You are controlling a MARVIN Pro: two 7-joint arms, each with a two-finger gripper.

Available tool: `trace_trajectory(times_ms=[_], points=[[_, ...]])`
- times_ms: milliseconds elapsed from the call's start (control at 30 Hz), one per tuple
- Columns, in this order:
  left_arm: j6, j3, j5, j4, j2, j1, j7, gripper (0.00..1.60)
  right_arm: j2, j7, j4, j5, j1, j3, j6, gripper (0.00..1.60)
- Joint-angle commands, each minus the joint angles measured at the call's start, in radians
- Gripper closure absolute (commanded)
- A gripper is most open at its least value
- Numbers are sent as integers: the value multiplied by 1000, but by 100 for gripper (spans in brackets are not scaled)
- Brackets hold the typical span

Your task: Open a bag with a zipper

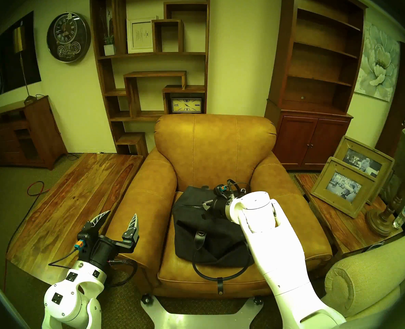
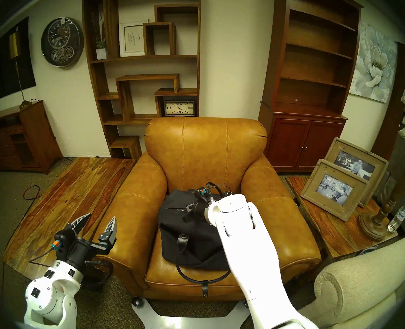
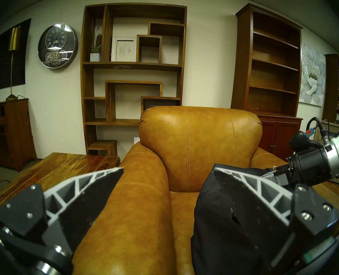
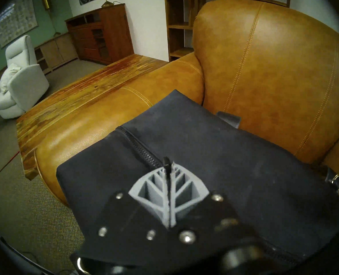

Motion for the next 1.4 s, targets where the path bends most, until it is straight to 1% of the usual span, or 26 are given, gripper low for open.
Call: trace_trajectory(times_ms=[0,133,167,333,400,467,633,767,1000,1333,1367], points=[[-2,0,2,-22,1,-1,0,0,-59,-15,15,3,51,-69,5,160],[-2,0,2,-22,1,-1,0,0,-73,-23,26,6,70,-108,17,160],[-2,0,2,-22,1,-1,0,0,-73,-23,26,6,70,-108,17,160],[-2,0,2,-22,1,-1,0,0,-80,-33,34,10,86,-147,31,160],[-2,0,2,-22,0,-1,0,0,-81,-40,46,16,100,-174,39,160],[-2,0,2,-22,0,-1,0,0,-88,-42,52,13,102,-178,39,160],[-2,0,2,-22,0,-1,0,0,-95,-61,98,16,126,-219,41,160],[-2,0,2,-23,0,-1,0,0,-102,-81,144,11,145,-245,26,160],[-2,-1,2,-22,0,-1,-1,0,-123,-120,205,24,180,-262,-12,160],[-2,-1,2,-22,0,-1,-1,0,-148,-127,243,30,210,-271,-30,160],[-2,-1,2,-23,0,-1,-1,0,-144,-127,252,35,214,-281,-31,160]])
